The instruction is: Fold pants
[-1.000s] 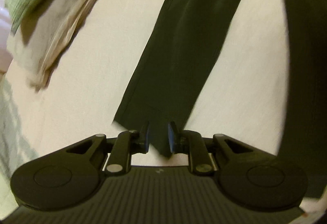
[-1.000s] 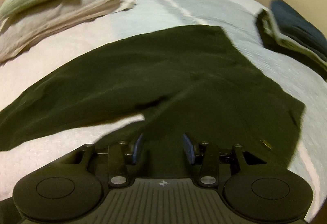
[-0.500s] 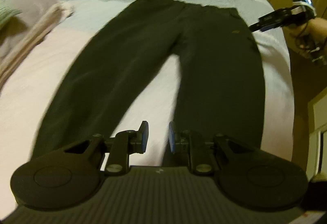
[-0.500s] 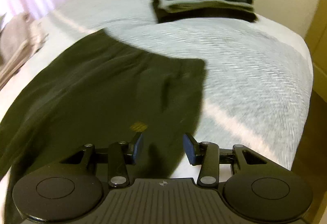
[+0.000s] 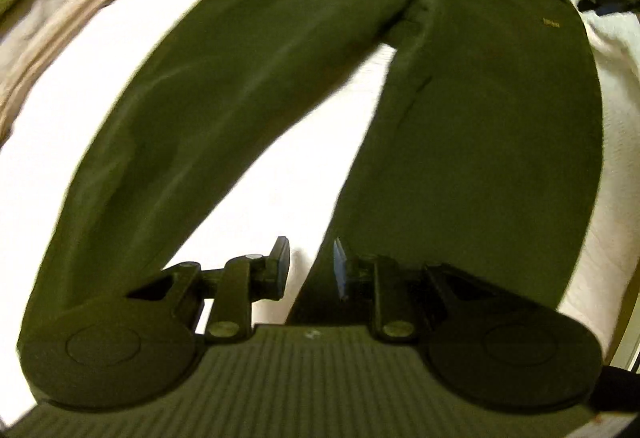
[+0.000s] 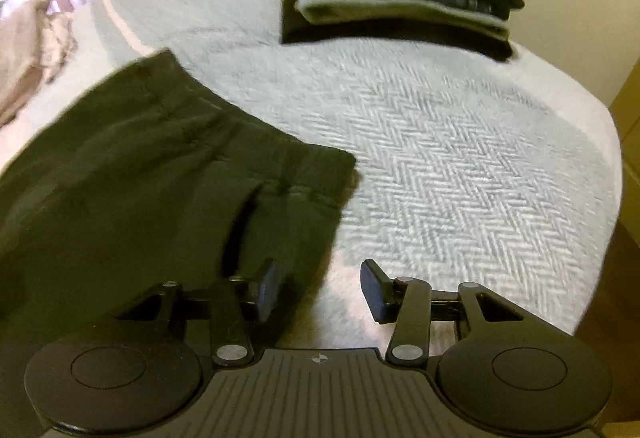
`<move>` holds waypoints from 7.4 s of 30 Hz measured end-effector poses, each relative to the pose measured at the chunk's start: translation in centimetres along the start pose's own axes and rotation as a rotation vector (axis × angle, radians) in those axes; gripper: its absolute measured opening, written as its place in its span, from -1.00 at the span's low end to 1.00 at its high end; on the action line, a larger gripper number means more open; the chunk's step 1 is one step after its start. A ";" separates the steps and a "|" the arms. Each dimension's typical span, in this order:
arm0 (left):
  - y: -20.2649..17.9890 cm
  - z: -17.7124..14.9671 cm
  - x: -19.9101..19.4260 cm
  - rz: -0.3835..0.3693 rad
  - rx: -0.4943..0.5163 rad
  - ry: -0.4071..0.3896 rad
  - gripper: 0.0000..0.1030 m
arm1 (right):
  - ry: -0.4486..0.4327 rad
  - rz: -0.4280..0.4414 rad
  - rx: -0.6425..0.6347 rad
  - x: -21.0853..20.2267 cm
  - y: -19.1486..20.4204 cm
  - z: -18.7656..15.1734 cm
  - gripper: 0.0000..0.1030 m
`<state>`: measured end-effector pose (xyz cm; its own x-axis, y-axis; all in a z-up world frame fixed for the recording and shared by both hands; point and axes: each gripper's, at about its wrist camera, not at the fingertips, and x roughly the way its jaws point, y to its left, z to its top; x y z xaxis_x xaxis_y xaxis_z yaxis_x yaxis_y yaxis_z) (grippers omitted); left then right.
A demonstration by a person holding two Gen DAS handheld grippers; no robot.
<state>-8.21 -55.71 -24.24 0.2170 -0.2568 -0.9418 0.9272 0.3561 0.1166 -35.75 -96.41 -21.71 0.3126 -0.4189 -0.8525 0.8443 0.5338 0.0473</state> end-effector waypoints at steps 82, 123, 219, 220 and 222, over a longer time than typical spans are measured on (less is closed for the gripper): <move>-11.7 -9.6 -26.1 0.227 -0.840 -0.065 0.98 | 0.240 0.413 -0.722 -17.4 9.5 5.9 0.55; -9.3 -15.8 -25.4 0.229 -0.925 0.008 0.98 | 0.313 0.484 -0.894 -19.1 19.0 -2.1 0.55; 25.4 -3.8 4.1 0.097 0.320 0.210 -0.86 | 0.225 0.364 -1.544 20.0 30.9 24.1 0.49; 25.4 -3.6 4.1 0.104 0.321 0.213 -0.86 | 0.247 0.388 -1.553 20.7 31.1 24.5 0.47; 25.0 -3.3 3.8 0.127 0.324 0.222 -0.86 | 0.298 0.436 -1.579 22.0 31.5 24.8 0.39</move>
<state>14.72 -44.80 -25.93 0.2974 -0.0162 -0.9546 0.9532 0.0618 0.2959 8.49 -107.05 -26.12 0.1453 -0.0025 -0.9894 -0.5782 0.8113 -0.0870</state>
